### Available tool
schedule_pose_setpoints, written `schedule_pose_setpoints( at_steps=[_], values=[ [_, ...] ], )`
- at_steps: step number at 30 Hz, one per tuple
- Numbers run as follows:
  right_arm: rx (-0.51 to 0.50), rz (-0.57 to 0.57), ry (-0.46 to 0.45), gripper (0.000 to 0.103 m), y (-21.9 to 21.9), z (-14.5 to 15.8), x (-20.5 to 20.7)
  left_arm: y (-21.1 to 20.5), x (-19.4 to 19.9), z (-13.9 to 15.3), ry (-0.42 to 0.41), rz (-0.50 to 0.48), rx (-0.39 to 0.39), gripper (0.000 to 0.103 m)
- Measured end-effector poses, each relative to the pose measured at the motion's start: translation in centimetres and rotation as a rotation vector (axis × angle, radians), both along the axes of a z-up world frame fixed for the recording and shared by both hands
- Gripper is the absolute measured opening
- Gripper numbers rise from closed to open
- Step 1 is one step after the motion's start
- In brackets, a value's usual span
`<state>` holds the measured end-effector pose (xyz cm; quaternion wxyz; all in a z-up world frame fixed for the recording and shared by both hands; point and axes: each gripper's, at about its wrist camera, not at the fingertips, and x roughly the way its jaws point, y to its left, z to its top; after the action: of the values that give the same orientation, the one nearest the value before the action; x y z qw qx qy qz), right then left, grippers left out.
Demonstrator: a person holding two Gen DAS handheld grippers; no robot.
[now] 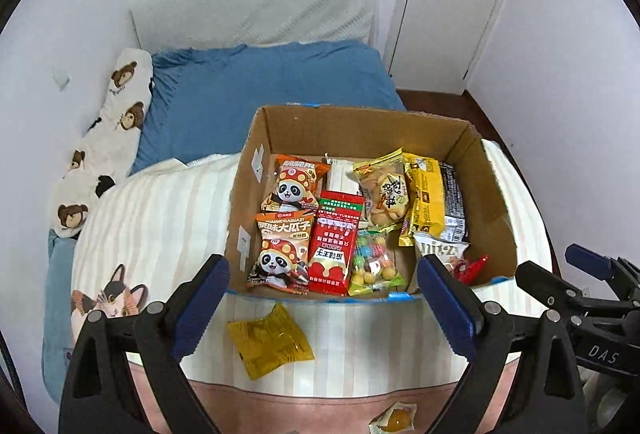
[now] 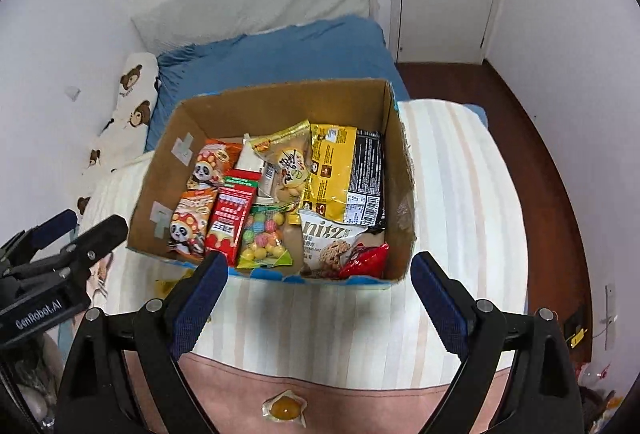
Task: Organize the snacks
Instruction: 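Grasp the yellow packet with the left tool while the right tool grasps the egg-yolk snack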
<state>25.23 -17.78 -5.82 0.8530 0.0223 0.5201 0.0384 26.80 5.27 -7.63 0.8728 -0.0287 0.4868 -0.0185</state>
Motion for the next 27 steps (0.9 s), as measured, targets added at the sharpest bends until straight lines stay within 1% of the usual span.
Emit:
schedule_pose_setpoints(
  at_steps=[5,9,12,14,16,19,23,24,27],
  values=[
    [0.023,0.0,-0.054,0.095,-0.1,2.4,-2.9,-0.1,-2.1,1.7,-0.057,0.011,0.009,0.096],
    [0.05,0.001,-0.073,0.095,-0.2,3.5,-4.7,0.1,-3.7,2.9,-0.091,0.019,0.015,0.096],
    [0.069,0.003,-0.069,0.095,-0.2,3.4,-5.9,0.3,-4.8,2.9,-0.095,0.026,0.011,0.096],
    [0.103,-0.001,-0.04,0.095,-0.3,2.7,-6.8,0.6,-5.5,2.3,-0.076,0.033,0.004,0.096],
    [0.122,-0.001,0.003,0.095,-0.1,1.3,-7.5,0.9,-6.3,1.3,-0.054,0.048,0.007,0.096],
    [0.167,-0.002,0.102,0.095,0.2,-2.4,-8.7,1.8,-7.7,-1.7,0.014,0.072,0.021,0.096],
    [0.243,-0.029,0.276,0.095,0.6,-9.3,-10.4,2.7,-9.1,-6.2,0.128,0.092,0.066,0.096],
    [0.256,-0.043,0.31,0.095,0.6,-10.8,-10.9,3.2,-9.4,-7.7,0.165,0.101,0.07,0.096],
    [0.336,-0.106,0.435,0.095,0.4,-15.9,-12.2,4.6,-9.9,-10.9,0.238,0.122,0.071,0.096]
  ],
)
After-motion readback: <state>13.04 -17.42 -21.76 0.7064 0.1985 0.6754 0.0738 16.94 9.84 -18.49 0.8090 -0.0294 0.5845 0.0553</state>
